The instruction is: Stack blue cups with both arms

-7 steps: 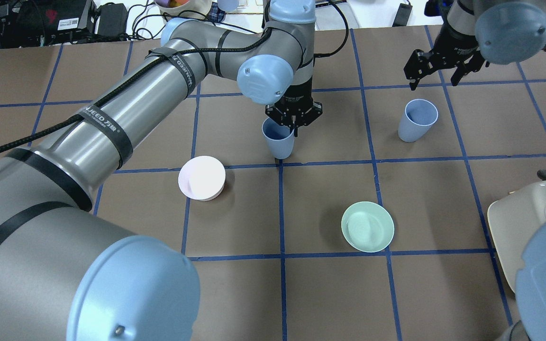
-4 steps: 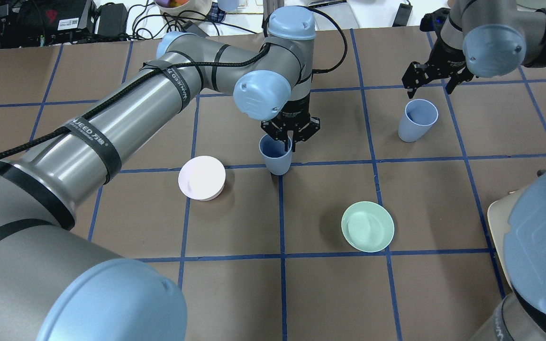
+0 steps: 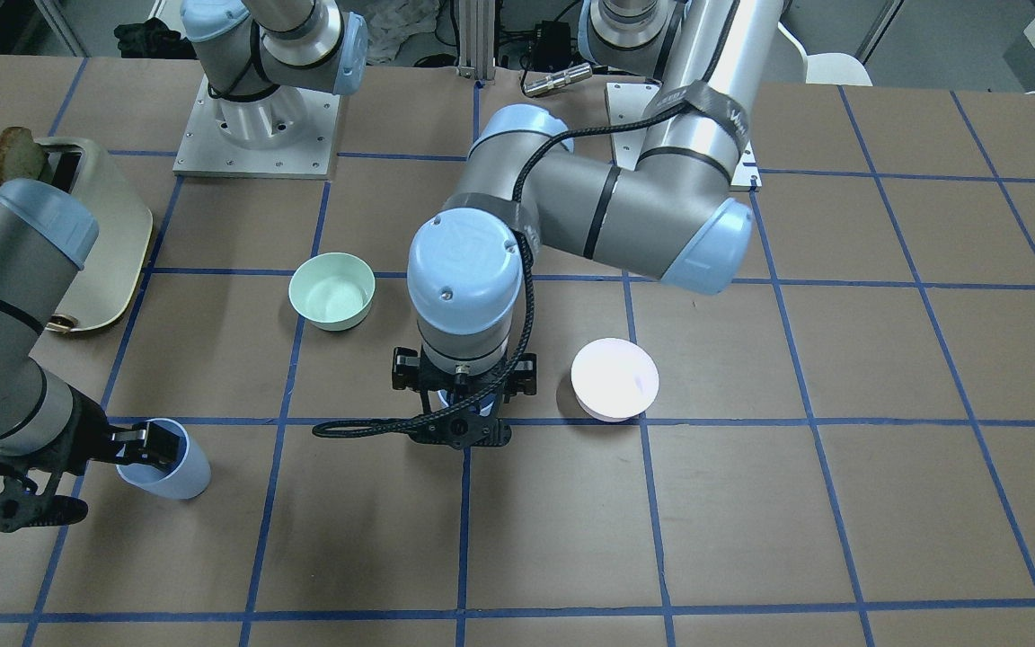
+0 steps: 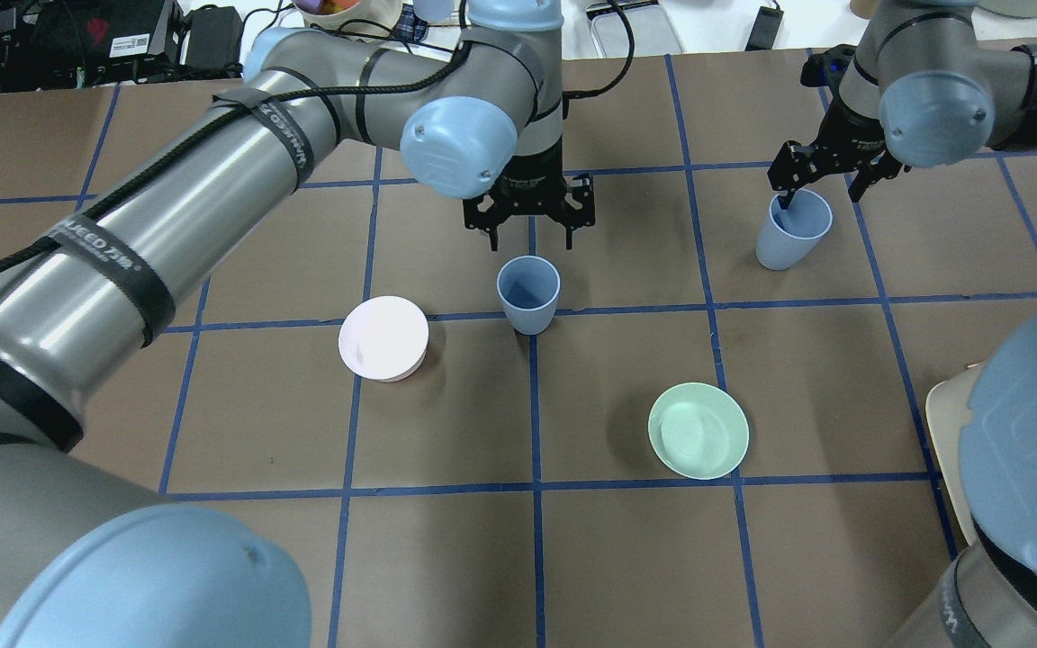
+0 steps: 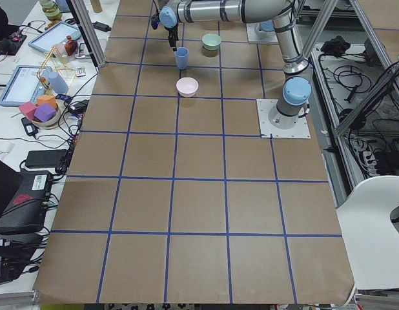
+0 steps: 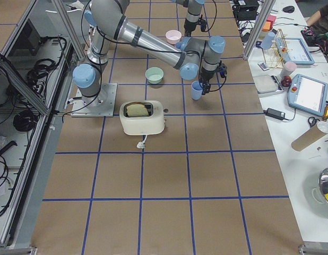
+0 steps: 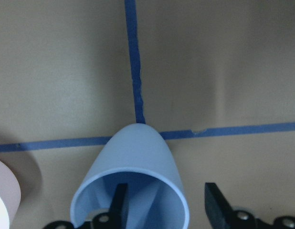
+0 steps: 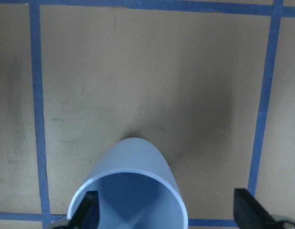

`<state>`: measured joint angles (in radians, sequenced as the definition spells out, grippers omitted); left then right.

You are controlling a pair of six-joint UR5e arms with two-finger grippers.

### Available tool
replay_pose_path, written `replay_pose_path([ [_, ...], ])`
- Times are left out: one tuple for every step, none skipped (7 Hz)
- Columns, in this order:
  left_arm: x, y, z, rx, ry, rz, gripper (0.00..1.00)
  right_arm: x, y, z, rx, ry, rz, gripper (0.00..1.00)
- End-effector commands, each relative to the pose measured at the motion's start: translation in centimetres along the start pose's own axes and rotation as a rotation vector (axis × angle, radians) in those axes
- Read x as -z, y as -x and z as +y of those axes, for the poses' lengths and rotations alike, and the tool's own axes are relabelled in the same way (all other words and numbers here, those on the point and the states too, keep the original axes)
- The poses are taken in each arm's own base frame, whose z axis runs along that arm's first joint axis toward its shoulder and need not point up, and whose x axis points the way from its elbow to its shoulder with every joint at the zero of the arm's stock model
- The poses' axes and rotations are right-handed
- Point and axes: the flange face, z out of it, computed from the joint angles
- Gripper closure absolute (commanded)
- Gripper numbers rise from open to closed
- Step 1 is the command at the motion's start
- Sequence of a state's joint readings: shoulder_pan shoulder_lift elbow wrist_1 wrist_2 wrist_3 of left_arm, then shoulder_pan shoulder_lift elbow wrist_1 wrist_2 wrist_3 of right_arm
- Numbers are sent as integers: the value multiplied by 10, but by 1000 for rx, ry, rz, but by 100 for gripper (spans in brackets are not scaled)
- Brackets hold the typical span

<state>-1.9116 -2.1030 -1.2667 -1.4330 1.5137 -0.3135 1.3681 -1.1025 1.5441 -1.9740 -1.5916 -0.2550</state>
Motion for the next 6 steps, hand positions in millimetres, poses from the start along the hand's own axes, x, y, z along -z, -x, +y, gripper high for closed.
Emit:
replay_pose_path([
  [106, 52, 19, -49, -98, 32, 0, -3, -3, 2, -6, 6, -1, 0],
  [152, 76, 38, -89, -169, 38, 0, -5, -4, 2, -6, 9, -2, 0],
  [180, 97, 50, -75, -217, 32, 0, -8, -4, 1, -6, 13, -3, 1],
  [195, 120, 56, -39, -237, 9, 0, -8, -3, 1, -6, 13, -5, 9],
  [185, 132, 60, -24, -215, -29, 0, -10, -3, 1, -6, 17, -7, 23],
  [185, 133, 70, -23, -213, -31, 0, -14, -2, 4, -6, 23, -14, 48],
])
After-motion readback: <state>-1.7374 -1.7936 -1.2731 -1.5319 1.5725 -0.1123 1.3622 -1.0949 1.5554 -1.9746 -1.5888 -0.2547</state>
